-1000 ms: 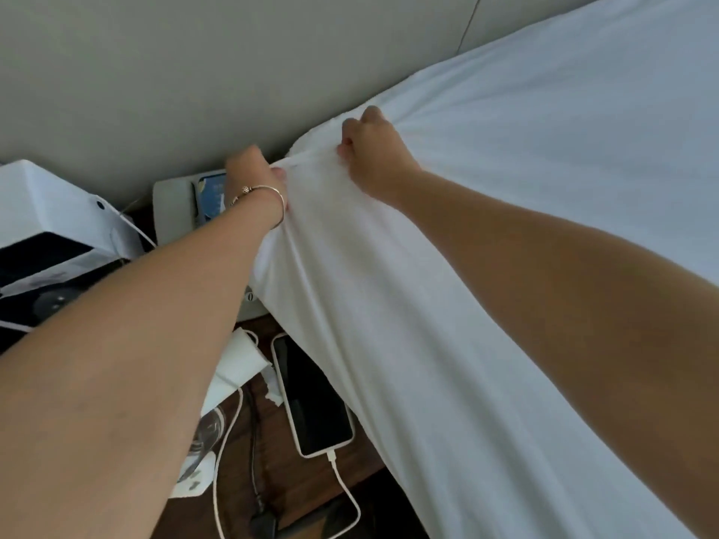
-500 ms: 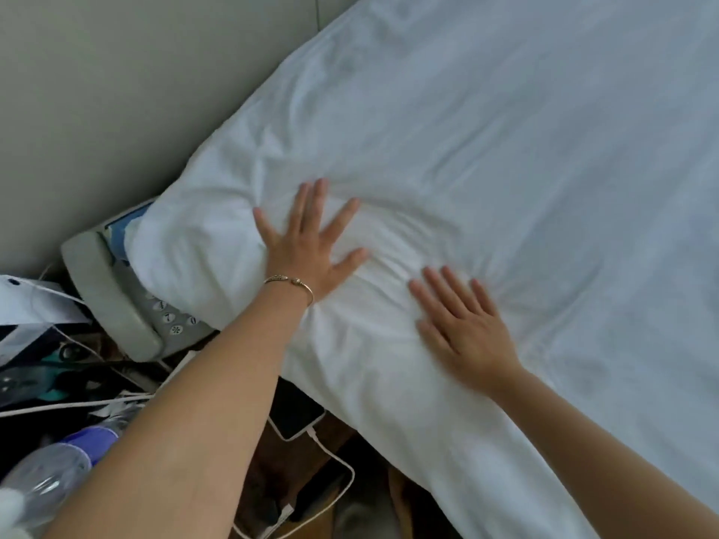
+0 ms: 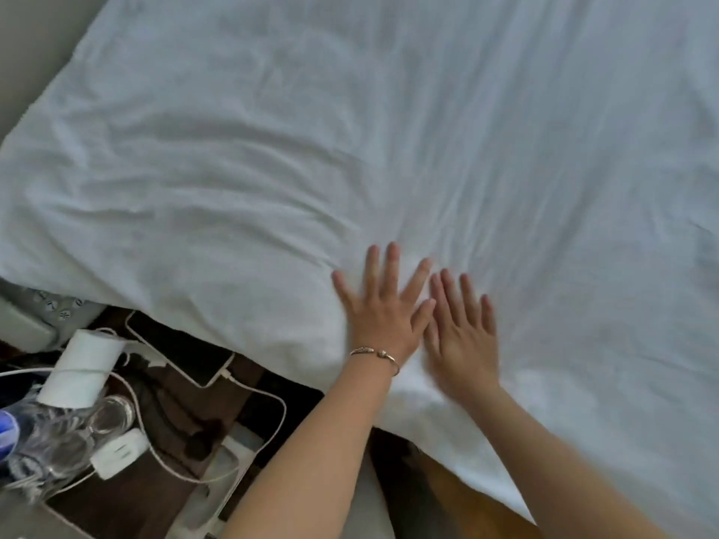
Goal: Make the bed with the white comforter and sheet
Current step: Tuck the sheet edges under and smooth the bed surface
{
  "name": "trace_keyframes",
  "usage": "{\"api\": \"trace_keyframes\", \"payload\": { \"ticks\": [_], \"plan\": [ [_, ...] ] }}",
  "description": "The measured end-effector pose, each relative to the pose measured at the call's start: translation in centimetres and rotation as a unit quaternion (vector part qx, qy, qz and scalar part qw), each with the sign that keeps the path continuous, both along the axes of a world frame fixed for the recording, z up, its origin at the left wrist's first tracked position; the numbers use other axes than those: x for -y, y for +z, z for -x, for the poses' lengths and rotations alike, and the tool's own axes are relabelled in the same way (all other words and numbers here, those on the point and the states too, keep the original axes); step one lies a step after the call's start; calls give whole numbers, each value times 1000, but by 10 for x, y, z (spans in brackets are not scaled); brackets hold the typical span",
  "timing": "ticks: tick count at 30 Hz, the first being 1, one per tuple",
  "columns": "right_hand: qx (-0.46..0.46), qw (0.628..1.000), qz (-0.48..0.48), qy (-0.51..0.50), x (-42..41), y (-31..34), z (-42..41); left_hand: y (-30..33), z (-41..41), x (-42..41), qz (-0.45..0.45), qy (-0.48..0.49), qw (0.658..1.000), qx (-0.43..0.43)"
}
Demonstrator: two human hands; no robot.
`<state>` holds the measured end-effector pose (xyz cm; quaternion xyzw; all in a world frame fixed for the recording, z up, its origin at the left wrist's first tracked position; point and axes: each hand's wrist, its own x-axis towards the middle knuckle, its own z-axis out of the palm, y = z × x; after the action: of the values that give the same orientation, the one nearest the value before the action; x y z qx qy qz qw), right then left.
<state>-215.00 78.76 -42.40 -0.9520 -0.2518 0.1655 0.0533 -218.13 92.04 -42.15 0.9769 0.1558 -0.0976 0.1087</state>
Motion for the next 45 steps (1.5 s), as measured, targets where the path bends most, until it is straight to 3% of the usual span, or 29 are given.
{"api": "trace_keyframes", "payload": {
  "ticks": [2,5,7,9,11,13,16,18,20,22,24,26,27,29,31,34,36,39,40,41,42,43,45],
  "plan": [
    [-19,999,-10,48,34,2,48,-4,22,-1,-22,12,1000,-17],
    [-136,979,-93,118,68,22,75,11,31,3,-52,56,995,-70],
    [-173,961,-217,-7,82,39,50,34,9,27,-58,120,986,-104],
    [-47,950,-270,-148,100,45,5,49,-22,63,-32,142,987,-72],
    [70,966,-173,-180,128,44,-44,37,-33,99,-10,90,996,5],
    [22,988,-26,-148,159,32,-63,13,-18,124,-18,15,1000,10],
    [-23,994,47,-99,200,9,1,-6,45,146,-40,-91,995,-29],
    [-29,998,25,-44,221,8,62,-4,87,152,-37,-181,982,-30],
    [-72,997,-12,-8,238,22,101,7,102,157,-5,-209,978,-8],
    [-105,987,-107,-49,249,49,89,27,77,160,82,-174,980,43],
    [-27,975,-173,-138,253,59,36,41,28,172,141,-156,968,134],
    [45,959,-161,-227,258,59,-26,48,-24,192,132,-159,959,193],
    [62,964,-123,-228,262,55,-50,44,-44,205,116,-153,966,176],
    [37,973,-29,-224,272,32,-64,28,-57,235,59,-143,987,52],
    [15,971,20,-237,285,9,-28,4,-28,257,-14,-186,982,-12],
    [-10,976,-15,-216,306,7,56,-5,38,265,-29,-331,943,3],
    [-86,958,-120,-247,320,22,87,-5,63,257,-7,-455,890,18],
    [-114,811,-368,-440,336,54,76,-2,49,239,151,-615,772,56],
    [-69,797,-381,-463,338,65,59,3,38,240,191,-631,748,74],
    [-25,809,-363,-461,341,71,38,10,24,249,205,-615,753,111],
    [15,826,-338,-450,344,72,16,16,9,265,205,-558,787,165],
    [44,846,-310,-432,347,71,-7,23,-4,286,196,-458,841,210],
    [47,895,-232,-378,356,58,-44,34,-29,332,177,-219,938,203]
  ]
}}
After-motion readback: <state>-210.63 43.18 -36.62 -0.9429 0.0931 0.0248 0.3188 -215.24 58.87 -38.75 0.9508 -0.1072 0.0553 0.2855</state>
